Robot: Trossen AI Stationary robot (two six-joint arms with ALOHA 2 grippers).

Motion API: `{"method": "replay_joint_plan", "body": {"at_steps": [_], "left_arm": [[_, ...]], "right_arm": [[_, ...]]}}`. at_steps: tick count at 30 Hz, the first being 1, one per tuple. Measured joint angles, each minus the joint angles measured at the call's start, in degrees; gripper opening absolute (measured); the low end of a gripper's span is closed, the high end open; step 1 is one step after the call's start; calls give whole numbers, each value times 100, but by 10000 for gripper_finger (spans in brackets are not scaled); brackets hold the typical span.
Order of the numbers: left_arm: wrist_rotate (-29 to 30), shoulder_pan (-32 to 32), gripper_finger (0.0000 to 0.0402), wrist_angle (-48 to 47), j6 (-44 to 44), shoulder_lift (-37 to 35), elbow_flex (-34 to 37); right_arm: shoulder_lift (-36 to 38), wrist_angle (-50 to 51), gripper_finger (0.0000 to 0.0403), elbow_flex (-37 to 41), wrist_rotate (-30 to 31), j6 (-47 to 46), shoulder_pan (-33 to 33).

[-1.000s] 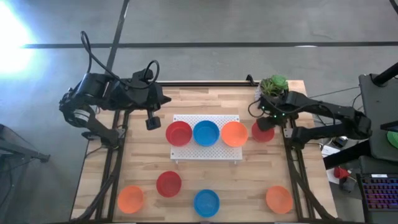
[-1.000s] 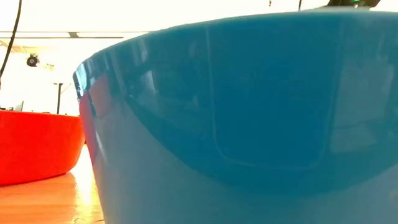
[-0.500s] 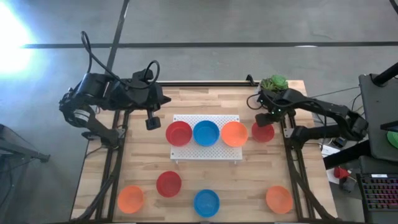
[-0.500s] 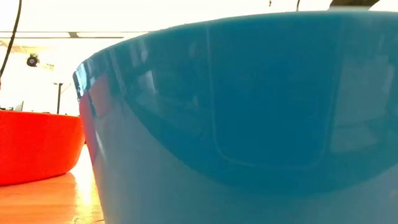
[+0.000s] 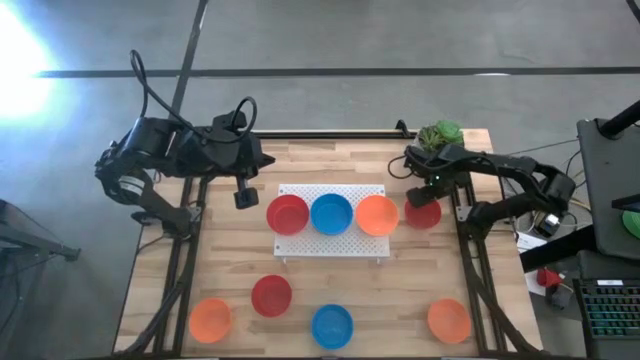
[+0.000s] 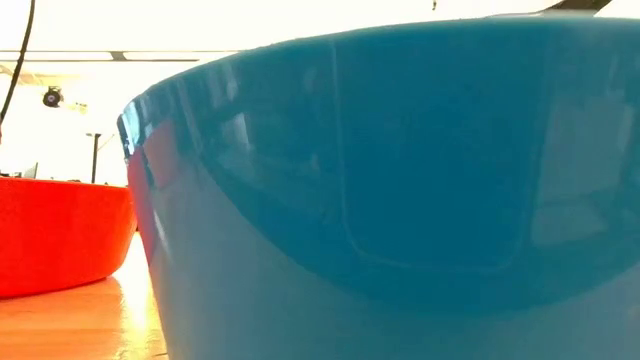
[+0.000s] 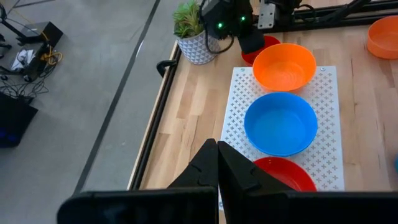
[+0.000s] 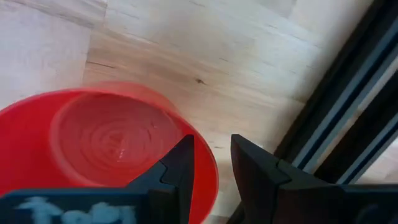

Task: Pick & Place Mini bowls
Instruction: Stack the top red bowl on the red bowl on the shelf

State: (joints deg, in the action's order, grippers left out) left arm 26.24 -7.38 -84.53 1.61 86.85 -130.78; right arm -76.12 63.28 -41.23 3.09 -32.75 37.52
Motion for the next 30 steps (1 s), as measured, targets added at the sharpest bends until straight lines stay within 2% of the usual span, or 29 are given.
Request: {"method": "replay_joint_plan", "body": {"at_steps": [12,14,17,22,30], "left_arm": [[0,-2,0,2,9,2,0],[0,-2,0,0,11,2,0],[2,0,0,2,12,2,0],[2,-2,0,2,15,2,0],[0,0,0,0,85,2,0]], "right_arm": [[-512,-244,95,8,0,471,0],[-537,-251,79,8,0,560,0],[-522,-268,33,6,-11,724,0],[-245,-331,12,2,-35,807,-4],[895,123,8,-248,37,448,-13]]}}
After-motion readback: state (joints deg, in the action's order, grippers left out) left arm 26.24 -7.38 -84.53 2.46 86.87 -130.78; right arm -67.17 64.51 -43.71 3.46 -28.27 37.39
